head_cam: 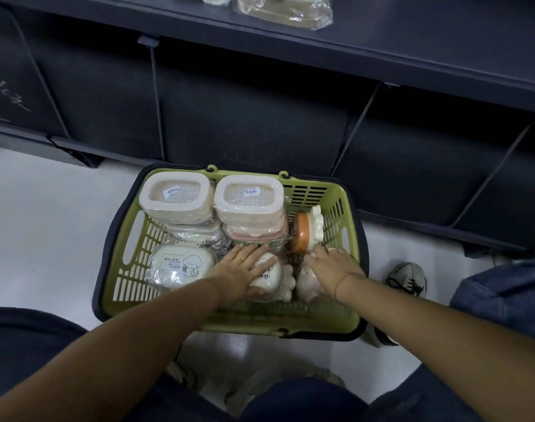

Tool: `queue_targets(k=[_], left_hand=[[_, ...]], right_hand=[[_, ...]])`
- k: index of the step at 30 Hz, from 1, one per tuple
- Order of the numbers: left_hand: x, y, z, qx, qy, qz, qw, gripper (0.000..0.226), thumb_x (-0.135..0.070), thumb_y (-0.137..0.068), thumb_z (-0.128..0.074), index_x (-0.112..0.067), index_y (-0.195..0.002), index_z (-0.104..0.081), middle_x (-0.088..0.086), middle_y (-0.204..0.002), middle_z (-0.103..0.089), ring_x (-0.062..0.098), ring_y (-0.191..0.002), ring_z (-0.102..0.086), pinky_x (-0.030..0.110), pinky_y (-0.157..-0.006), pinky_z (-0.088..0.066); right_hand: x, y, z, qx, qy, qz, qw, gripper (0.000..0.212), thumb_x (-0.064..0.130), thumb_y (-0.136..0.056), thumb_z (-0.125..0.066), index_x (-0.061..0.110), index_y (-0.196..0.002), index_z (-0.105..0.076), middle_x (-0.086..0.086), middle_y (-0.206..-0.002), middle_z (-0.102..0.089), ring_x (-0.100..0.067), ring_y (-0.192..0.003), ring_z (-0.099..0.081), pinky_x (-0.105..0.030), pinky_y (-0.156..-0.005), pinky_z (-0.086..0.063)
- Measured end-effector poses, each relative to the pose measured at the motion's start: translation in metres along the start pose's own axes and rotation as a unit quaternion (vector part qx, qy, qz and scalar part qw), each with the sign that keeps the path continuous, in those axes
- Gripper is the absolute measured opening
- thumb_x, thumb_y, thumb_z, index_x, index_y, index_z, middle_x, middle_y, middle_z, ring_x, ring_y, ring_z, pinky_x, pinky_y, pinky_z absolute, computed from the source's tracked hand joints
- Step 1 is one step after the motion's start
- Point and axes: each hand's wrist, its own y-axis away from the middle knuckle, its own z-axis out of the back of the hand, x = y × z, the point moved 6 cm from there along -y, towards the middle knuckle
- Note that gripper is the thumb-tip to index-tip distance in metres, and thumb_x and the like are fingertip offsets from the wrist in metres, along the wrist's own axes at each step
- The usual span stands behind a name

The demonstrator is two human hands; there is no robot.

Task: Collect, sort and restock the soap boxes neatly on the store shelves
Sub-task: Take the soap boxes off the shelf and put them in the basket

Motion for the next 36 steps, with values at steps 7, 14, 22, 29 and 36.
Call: queue_targets(k=[7, 14, 22, 29, 36], left_hand=[[0.002, 0.004, 0.001, -0.011, 0.000, 0.006, 1.000, 0.075, -0.058, -0.100, -0.028, -0.032, -0.151, 0.021, 0.005, -0.159, 0.027, 0.026, -0.148, 0.018, 0.044, -0.121, 0.008], [0.008, 0.017, 0.077, -0.047, 0.134, -0.009, 0.990, 0.051, -0.049, -0.101, -0.040, -0.023, -0.145, -0.041, 0.005, -0.148, -0.045, 0.024, -0.134, -0.043, 0.032, -0.106, -0.033], [0.087, 0.067, 0.311, -0.553, 0.139, 0.015, 0.821, 0.036, -0.043, -0.093, -0.043, -0.017, -0.095, -0.067, -0.001, -0.085, -0.064, 0.020, -0.081, -0.058, 0.035, -0.075, -0.044], [0.150, 0.008, 0.412, -0.484, 0.070, 0.083, 0.868, 0.090, -0.080, -0.081, -0.032, -0.019, -0.148, -0.037, 0.007, -0.155, -0.031, 0.028, -0.144, -0.025, 0.045, -0.117, -0.017], [0.189, -0.041, 0.417, -0.377, 0.091, 0.083, 0.918, 0.115, -0.095, -0.062, -0.026, -0.028, -0.155, -0.020, 0.001, -0.161, -0.020, 0.024, -0.148, -0.015, 0.042, -0.120, -0.013]], right_hand=[[0.002, -0.014, -0.004, 0.006, -0.032, -0.082, 0.996, 0.069, 0.011, -0.073, -0.076, 0.017, -0.131, -0.039, -0.013, -0.137, -0.035, -0.032, -0.124, -0.040, -0.039, -0.107, -0.034], [0.004, -0.012, 0.048, 0.030, -0.116, -0.005, 0.993, 0.054, 0.040, -0.085, -0.068, 0.018, -0.130, -0.046, -0.008, -0.132, -0.046, -0.029, -0.118, -0.052, -0.038, -0.093, -0.046], [-0.093, 0.020, 0.303, -0.289, -0.368, 0.087, 0.879, 0.016, 0.028, -0.083, -0.074, 0.014, -0.089, -0.070, 0.006, -0.081, -0.068, -0.004, -0.071, -0.057, -0.017, -0.071, -0.046], [-0.249, -0.034, 0.383, -0.448, -0.288, -0.117, 0.838, 0.069, 0.043, -0.083, -0.072, 0.015, -0.139, -0.044, -0.010, -0.141, -0.038, -0.030, -0.133, -0.034, -0.038, -0.112, -0.029], [-0.325, -0.102, 0.422, -0.418, -0.276, -0.175, 0.847, 0.099, 0.049, -0.076, -0.076, 0.025, -0.154, -0.020, -0.011, -0.159, -0.013, -0.037, -0.143, -0.020, -0.044, -0.117, -0.022]])
